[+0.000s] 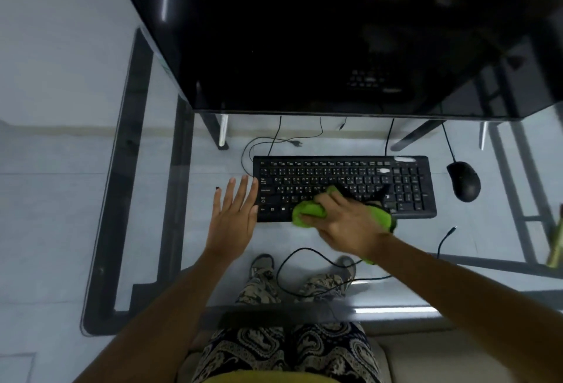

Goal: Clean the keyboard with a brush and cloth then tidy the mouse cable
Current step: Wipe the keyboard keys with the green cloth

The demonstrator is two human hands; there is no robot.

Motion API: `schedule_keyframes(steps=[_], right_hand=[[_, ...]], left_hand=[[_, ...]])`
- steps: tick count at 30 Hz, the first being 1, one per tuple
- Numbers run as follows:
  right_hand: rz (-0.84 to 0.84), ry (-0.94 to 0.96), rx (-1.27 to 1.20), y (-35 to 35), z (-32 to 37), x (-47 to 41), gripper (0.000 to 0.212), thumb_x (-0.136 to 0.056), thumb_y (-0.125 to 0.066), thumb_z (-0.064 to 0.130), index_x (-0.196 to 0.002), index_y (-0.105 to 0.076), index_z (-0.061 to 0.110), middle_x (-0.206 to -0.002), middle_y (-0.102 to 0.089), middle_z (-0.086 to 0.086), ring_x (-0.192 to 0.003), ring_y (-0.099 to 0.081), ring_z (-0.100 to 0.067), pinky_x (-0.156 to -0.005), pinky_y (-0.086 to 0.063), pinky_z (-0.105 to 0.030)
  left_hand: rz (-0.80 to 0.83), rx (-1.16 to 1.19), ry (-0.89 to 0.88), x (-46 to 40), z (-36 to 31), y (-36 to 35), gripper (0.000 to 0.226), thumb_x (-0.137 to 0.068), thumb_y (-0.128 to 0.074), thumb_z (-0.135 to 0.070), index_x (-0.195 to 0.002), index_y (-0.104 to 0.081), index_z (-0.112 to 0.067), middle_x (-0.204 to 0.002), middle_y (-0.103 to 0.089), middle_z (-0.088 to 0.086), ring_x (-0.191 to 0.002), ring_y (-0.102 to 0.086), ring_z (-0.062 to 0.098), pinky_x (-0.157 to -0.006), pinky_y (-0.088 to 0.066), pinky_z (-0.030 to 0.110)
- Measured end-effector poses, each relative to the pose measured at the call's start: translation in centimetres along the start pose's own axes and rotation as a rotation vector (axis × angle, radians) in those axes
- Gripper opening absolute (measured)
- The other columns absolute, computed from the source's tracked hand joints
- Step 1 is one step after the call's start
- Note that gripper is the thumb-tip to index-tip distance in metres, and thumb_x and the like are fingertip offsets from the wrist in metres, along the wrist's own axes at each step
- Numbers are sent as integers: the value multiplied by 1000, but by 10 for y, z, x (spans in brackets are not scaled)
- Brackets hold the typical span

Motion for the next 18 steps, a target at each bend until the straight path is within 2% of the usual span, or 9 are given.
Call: schedule_keyframes(steps=[3, 9, 12, 15, 18], right_hand=[[-45, -83, -3, 3, -21, 14, 37, -84, -55, 28, -120, -64, 28, -103, -55, -13, -94, -53, -34, -49, -55, -39], [-110, -117, -72, 1, 45, -37, 39, -83, -58, 26, -122, -61, 29, -103, -55, -10, -93, -52, -32, -50, -51, -33], [-65, -130, -80, 2, 17, -25, 39, -88, -53, 29, -127, -58, 28, -108, -53, -10, -98, -52, -30, -53, -57, -36], [-87, -379, -102, 8, -38, -7, 40, -87, -59, 29, -127, -60, 27, -112, -52, -12, -100, -53, -31, -56, -59, -43], [-126, -569, -120, 15, -37, -32, 41, -88, -60, 28, -129, -57, 26, -113, -49, -14, -102, -51, -32, -61, -59, -46]], left_hand=[[1, -2, 8, 0, -2, 1, 55, -100, -19, -34, -152, -14, -16, -158, -17, 8, -146, -11, 29, -117, -14, 53], [23, -25, 3, 0, 1, -3, 56, -101, -7, -38, -152, -12, -16, -158, -16, 8, -146, -12, 29, -117, -11, 51], [27, -8, -12, -1, 2, -2, 56, -101, -8, -39, -152, -11, -17, -159, -12, 6, -146, -10, 28, -117, -10, 51], [13, 9, -8, 0, 0, 0, 55, -101, -11, -39, -152, -14, -17, -158, -15, 7, -146, -12, 30, -116, -14, 53], [5, 13, -1, -1, -2, 1, 54, -101, -12, -38, -152, -14, -17, -158, -19, 8, -146, -14, 30, -116, -16, 53]])
Point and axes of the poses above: each hand's wrist, its own x-axis away from the middle knuckle, its own y-axis out of the back of the hand, z = x × y, the point moved 6 cm from there along -x, towards the middle knuckle
